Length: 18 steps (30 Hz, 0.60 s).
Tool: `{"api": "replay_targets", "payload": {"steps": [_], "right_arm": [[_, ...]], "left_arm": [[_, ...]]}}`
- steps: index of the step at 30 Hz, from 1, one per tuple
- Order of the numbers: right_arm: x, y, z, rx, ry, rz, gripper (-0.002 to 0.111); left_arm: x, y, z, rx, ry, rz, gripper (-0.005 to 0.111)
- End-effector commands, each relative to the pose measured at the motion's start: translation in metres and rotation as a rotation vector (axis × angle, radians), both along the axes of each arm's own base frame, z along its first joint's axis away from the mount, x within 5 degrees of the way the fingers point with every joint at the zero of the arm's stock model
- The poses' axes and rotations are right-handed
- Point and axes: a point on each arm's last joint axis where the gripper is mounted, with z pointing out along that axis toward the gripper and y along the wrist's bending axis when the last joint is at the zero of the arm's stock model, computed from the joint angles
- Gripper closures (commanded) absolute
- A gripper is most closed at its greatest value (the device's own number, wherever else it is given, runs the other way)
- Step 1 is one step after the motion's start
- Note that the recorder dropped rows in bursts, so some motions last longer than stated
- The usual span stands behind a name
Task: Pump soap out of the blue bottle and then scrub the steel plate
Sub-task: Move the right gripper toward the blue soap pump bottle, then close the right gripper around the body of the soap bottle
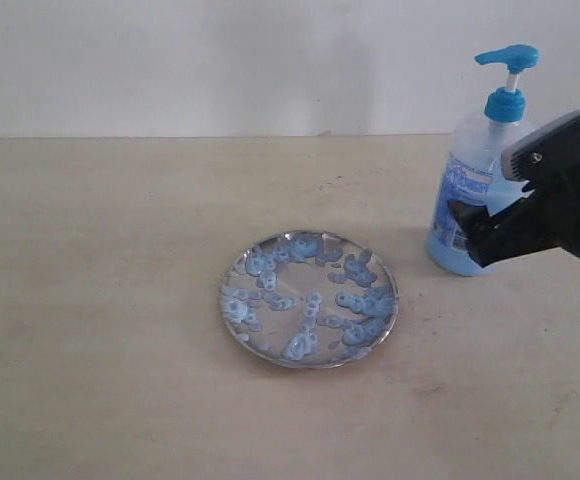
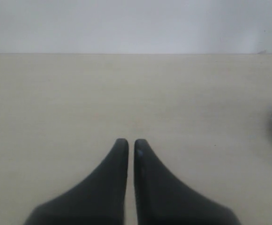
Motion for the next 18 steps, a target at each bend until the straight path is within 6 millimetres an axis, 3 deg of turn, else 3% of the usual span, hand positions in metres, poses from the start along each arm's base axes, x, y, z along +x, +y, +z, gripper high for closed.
{"api": "replay_targets", "payload": {"steps": [1,7,18], "right_arm": [[0.023,-0.001,-0.007,0.016,-0.009,-0.007,0.003],[0.049,-0.001,-0.029,0.024,0.014,-0.015,0.003],[0.086,0.0,-0.052,0.038,-0.064,-0.007,0.003]], "left_arm": [[0.0,0.0,0.0,0.001,-0.003,-0.005,0.103],[0.0,0.0,0.0,0.001,-0.003,-0.005,0.103],[0.0,0.0,0.0,0.001,-0.003,-0.005,0.103]]}}
